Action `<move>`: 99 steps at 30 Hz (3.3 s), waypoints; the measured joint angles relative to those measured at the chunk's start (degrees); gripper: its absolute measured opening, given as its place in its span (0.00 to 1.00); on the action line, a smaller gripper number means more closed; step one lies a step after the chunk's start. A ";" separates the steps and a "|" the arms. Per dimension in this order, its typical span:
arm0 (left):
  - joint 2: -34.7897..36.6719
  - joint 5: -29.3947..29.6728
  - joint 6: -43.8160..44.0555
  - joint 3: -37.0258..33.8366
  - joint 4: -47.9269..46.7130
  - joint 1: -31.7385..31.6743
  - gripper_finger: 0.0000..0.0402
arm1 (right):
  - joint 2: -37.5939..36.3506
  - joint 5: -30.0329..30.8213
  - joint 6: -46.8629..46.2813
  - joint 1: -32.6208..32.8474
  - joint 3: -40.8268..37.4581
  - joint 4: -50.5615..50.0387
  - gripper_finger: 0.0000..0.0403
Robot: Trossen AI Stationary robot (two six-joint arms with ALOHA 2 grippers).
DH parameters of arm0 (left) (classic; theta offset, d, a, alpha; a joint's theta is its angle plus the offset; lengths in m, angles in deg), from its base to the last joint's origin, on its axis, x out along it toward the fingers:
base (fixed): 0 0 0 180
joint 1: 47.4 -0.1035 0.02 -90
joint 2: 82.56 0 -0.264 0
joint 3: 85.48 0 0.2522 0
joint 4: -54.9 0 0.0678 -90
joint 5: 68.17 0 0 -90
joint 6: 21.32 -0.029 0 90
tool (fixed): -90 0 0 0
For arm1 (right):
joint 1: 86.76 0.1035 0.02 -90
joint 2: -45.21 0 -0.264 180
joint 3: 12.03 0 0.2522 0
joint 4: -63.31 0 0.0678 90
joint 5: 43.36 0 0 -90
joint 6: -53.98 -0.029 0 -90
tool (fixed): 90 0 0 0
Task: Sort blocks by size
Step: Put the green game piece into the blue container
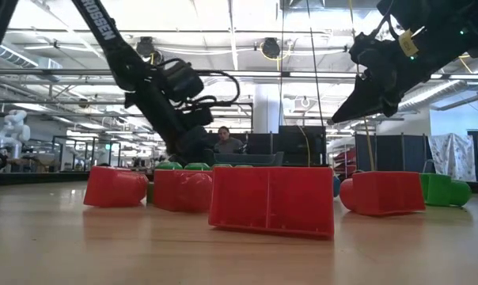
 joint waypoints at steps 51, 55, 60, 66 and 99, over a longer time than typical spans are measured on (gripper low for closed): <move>-1.70 -2.06 -19.86 32.66 -35.64 -5.56 0.46 | -0.02 -2.91 -2.43 1.58 -0.02 -3.43 0.01; -5.67 -2.82 -19.92 34.37 -35.71 -6.58 0.46 | -0.02 -2.85 -2.94 1.51 -0.02 -3.31 0.01; -10.29 -4.04 -19.69 36.35 -36.24 -7.60 0.46 | -0.02 -2.56 -3.59 1.51 -0.02 -2.95 0.01; -13.60 -4.14 -18.31 38.88 -36.25 -8.52 0.47 | -0.02 -1.14 -4.30 1.51 -0.02 -2.96 0.01; -9.15 -28.22 -16.52 40.71 -43.48 -8.44 0.71 | 0.00 -1.19 -5.34 1.51 -0.02 -3.30 0.01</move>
